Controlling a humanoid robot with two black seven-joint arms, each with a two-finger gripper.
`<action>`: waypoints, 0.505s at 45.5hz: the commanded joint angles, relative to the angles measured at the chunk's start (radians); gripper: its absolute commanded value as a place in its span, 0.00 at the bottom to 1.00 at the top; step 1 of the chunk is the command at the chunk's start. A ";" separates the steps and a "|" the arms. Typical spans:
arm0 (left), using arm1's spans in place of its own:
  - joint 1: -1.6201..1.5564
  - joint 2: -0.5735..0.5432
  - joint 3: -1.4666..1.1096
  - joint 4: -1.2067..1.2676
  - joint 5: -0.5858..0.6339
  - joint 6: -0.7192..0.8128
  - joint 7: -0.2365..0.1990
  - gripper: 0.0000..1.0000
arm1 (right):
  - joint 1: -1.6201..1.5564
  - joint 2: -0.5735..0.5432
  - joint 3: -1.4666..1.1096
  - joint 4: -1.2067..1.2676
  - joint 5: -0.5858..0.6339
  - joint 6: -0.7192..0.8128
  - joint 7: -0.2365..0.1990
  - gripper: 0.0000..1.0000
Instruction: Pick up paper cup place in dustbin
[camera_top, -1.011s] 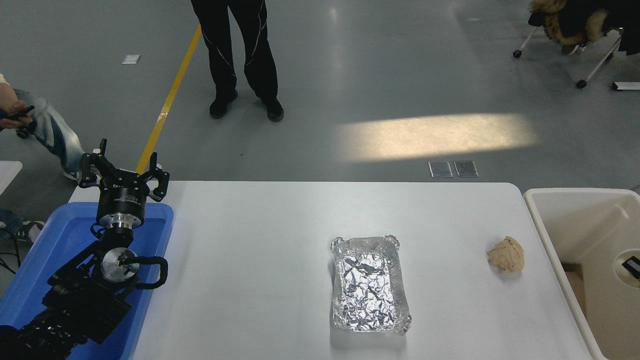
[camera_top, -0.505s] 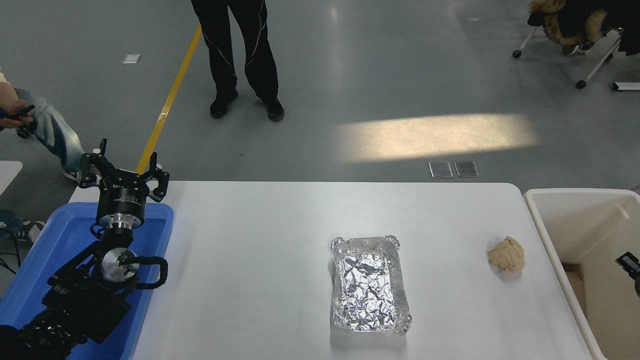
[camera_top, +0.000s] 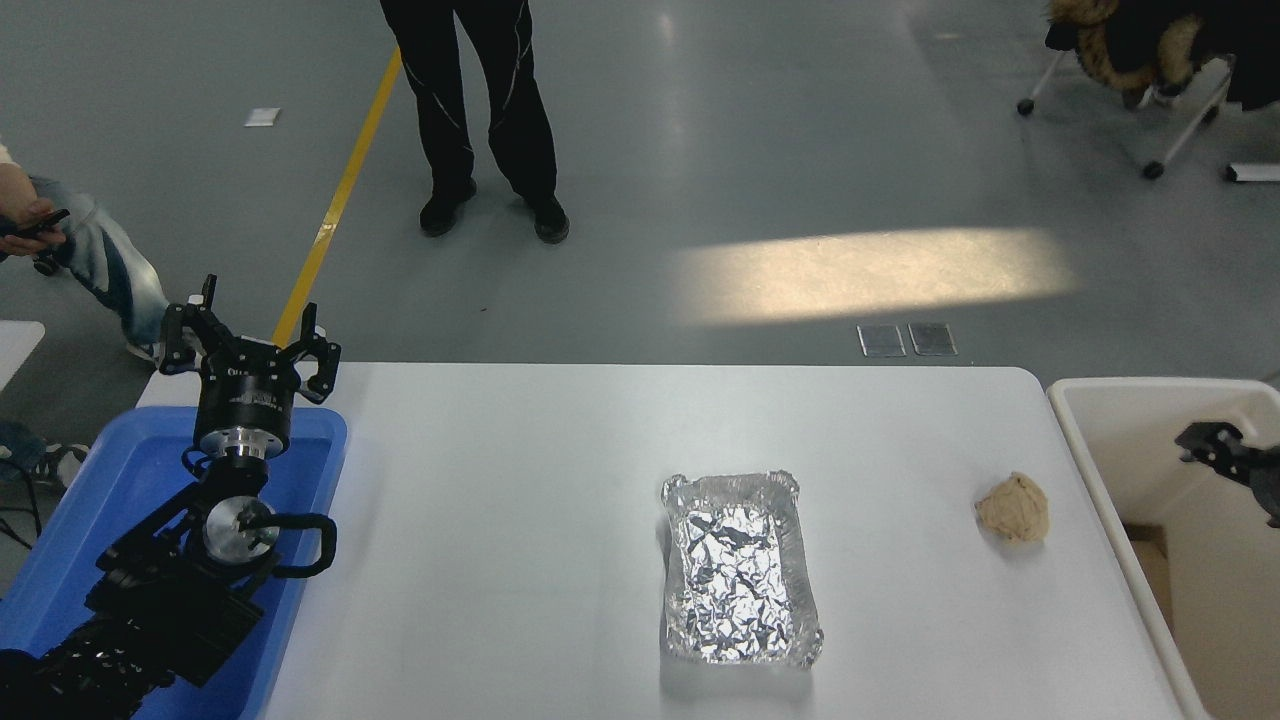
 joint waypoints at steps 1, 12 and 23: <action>0.001 0.000 0.000 0.000 -0.001 0.000 0.000 0.99 | 0.599 0.092 -0.273 0.510 -0.033 0.068 -0.001 1.00; 0.002 0.000 -0.001 0.000 -0.003 0.000 0.000 0.99 | 0.898 0.319 -0.251 0.643 0.181 0.243 0.001 1.00; 0.003 0.000 -0.001 0.002 -0.004 0.000 -0.002 0.99 | 1.016 0.376 -0.064 0.643 0.279 0.458 -0.002 1.00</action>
